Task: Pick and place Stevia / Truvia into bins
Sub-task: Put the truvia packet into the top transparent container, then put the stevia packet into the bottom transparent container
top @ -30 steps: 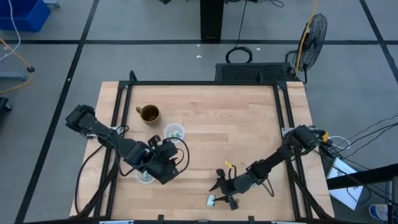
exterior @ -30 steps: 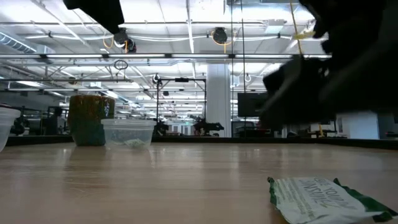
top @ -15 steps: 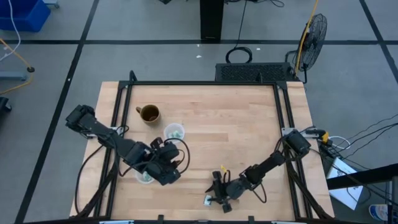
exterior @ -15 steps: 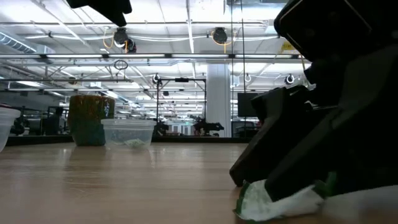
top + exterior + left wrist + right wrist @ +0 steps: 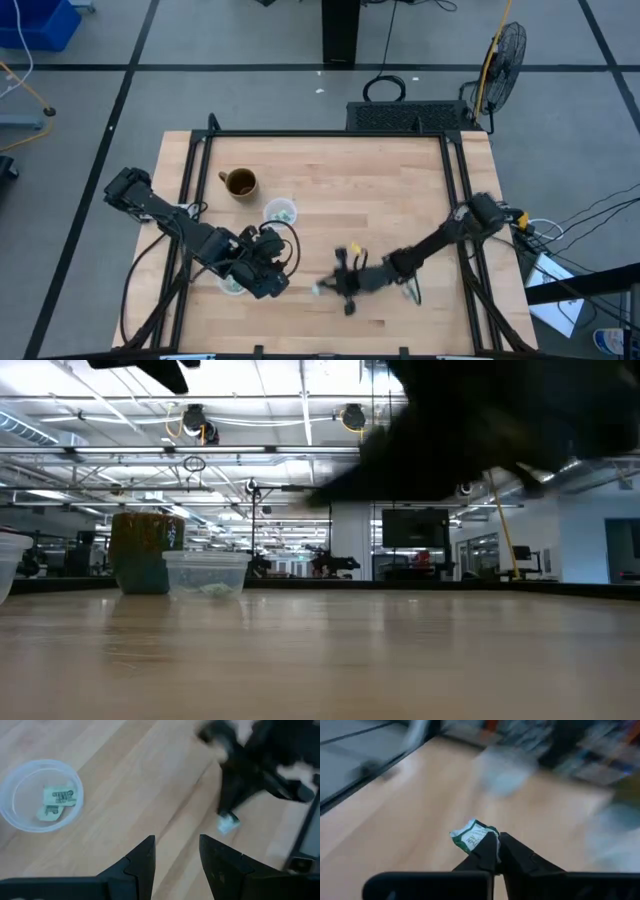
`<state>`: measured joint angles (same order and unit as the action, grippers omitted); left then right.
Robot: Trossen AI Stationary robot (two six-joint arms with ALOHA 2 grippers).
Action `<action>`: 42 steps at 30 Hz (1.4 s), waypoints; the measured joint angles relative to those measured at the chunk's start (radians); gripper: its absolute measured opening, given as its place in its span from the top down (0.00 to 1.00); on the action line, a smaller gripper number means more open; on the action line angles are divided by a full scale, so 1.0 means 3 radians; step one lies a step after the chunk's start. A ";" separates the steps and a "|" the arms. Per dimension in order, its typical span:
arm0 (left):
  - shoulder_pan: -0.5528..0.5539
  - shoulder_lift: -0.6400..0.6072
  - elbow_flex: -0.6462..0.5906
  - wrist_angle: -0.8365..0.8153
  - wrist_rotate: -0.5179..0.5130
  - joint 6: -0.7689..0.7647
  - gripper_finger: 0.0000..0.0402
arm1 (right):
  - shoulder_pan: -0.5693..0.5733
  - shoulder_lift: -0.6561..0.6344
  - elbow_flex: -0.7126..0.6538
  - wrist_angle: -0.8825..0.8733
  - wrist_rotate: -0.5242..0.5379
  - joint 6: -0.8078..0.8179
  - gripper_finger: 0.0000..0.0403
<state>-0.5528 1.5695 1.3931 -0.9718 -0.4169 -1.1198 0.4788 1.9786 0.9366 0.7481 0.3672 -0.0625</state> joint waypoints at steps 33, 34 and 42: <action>-0.0079 -0.1025 0.0001 -0.0169 -0.1256 0.0959 0.60 | -0.1762 0.0494 0.1207 -0.0658 -0.0967 -0.0197 0.91; -0.0079 -0.1025 0.0001 -0.0167 -0.1255 0.0959 0.60 | -0.1774 0.0496 0.1209 -0.0680 -0.0956 -0.0197 0.89; -0.0078 -0.1025 0.0001 -0.0164 -0.1256 0.0971 0.60 | -0.1786 0.0502 0.1207 -0.0593 -0.0949 -0.0194 0.73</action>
<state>-0.5762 1.2621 1.3933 -1.0210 -0.7937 -0.8283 -0.0570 2.1292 1.2987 0.5703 0.0826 -0.1207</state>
